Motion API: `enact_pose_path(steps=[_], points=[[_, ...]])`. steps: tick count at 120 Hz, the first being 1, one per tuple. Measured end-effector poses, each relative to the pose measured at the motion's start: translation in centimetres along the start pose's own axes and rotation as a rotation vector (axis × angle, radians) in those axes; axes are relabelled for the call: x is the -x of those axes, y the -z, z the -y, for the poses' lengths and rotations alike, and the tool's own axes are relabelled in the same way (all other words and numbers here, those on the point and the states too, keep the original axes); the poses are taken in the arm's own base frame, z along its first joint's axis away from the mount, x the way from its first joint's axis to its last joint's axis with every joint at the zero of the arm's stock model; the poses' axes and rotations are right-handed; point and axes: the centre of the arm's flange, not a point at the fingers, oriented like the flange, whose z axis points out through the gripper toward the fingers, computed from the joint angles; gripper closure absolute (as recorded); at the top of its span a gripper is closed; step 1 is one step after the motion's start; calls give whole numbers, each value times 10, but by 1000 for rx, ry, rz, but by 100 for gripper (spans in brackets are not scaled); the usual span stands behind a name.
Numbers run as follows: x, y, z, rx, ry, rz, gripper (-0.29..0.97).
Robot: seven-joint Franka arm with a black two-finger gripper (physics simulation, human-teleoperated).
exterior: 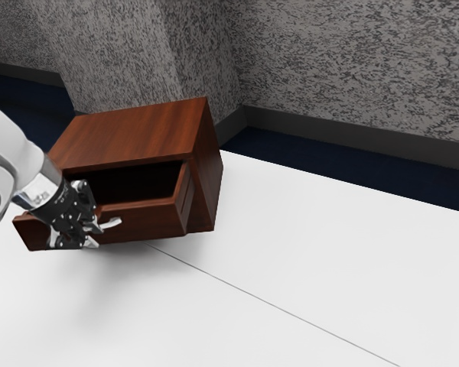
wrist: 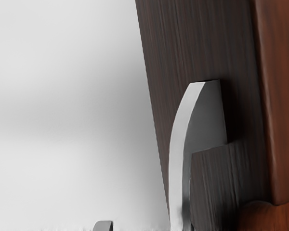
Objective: Pull the drawer handle with one arm to open the drawer
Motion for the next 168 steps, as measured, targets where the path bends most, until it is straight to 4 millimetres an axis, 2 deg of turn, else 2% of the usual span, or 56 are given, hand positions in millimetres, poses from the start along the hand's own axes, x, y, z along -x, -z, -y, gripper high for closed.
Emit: enact_pose_path(steps=[69, 103, 138, 142, 145, 151, 154, 157, 163, 168], points=[[-3, 8, 33, 31, -2, 6, 59], [-3, 14, 32, 46, -23, -7, 52], [2, 47, 22, 119, -58, -32, 50], [9, 56, 17, 137, -73, -36, 49], [18, 73, 7, 161, -89, -39, 49], [39, 124, -40, 211, -112, -38, 48], [52, 157, -67, 233, -125, -30, 44], [65, 183, -84, 240, -138, -20, 39], [86, 221, -91, 215, -168, 1, 31], [96, 231, -83, 154, -190, 7, 25]])
